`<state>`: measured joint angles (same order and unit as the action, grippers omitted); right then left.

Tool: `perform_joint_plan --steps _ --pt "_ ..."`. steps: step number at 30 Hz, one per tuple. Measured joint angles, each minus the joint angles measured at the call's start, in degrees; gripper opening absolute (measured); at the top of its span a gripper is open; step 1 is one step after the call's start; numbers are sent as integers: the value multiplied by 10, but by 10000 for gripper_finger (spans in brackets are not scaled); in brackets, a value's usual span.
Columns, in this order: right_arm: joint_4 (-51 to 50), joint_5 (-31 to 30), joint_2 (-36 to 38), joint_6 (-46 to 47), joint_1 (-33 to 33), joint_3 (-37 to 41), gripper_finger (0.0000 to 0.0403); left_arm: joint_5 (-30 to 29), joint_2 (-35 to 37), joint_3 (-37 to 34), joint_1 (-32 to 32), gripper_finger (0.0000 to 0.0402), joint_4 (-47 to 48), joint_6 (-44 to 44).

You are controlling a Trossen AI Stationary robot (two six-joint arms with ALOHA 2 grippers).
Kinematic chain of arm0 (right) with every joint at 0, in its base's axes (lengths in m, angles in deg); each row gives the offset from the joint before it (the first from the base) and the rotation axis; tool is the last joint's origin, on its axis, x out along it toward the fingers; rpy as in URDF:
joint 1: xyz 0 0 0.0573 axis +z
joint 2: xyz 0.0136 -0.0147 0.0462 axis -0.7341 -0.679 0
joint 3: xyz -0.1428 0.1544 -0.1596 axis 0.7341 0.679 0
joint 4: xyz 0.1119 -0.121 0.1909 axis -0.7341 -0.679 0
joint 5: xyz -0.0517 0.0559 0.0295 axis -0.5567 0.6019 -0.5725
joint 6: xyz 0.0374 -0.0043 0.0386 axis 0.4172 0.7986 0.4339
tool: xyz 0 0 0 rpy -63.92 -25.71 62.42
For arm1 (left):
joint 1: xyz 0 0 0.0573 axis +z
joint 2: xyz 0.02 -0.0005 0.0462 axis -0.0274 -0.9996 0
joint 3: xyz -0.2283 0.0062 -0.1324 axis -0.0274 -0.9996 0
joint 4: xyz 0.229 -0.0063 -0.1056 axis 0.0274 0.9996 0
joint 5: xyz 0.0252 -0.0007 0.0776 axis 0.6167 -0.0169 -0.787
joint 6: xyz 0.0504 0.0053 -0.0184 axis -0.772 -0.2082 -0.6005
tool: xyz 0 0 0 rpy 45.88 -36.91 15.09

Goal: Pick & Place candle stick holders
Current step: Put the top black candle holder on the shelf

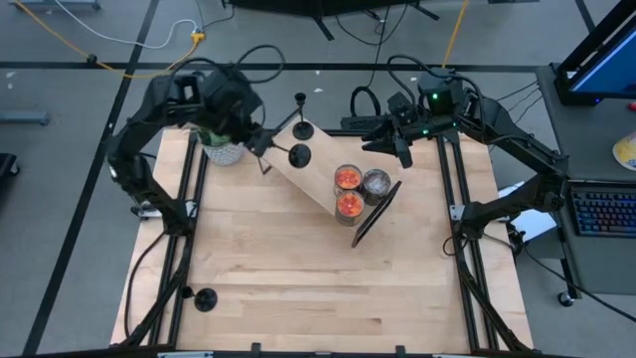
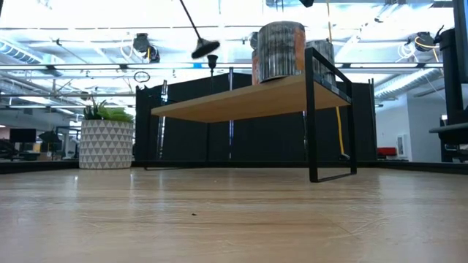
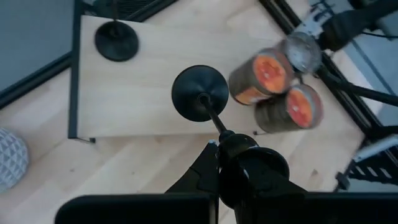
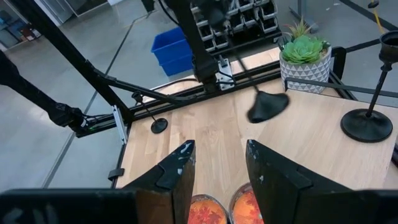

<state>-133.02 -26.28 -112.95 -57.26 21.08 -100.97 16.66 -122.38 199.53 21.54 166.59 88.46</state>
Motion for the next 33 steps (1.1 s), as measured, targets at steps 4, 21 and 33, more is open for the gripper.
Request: perform_joint_plan --steps 4,21,33 --pt "0 0 0 0 0 0 134 10 -20 2 34 12 0 -20" --pt "-1 0 0 0 0 0 134 0 -38 -28 122 12 0 -47" --pt "-1 0 0 0 0 0 134 -5 -38 -98 124 12 0 -58"
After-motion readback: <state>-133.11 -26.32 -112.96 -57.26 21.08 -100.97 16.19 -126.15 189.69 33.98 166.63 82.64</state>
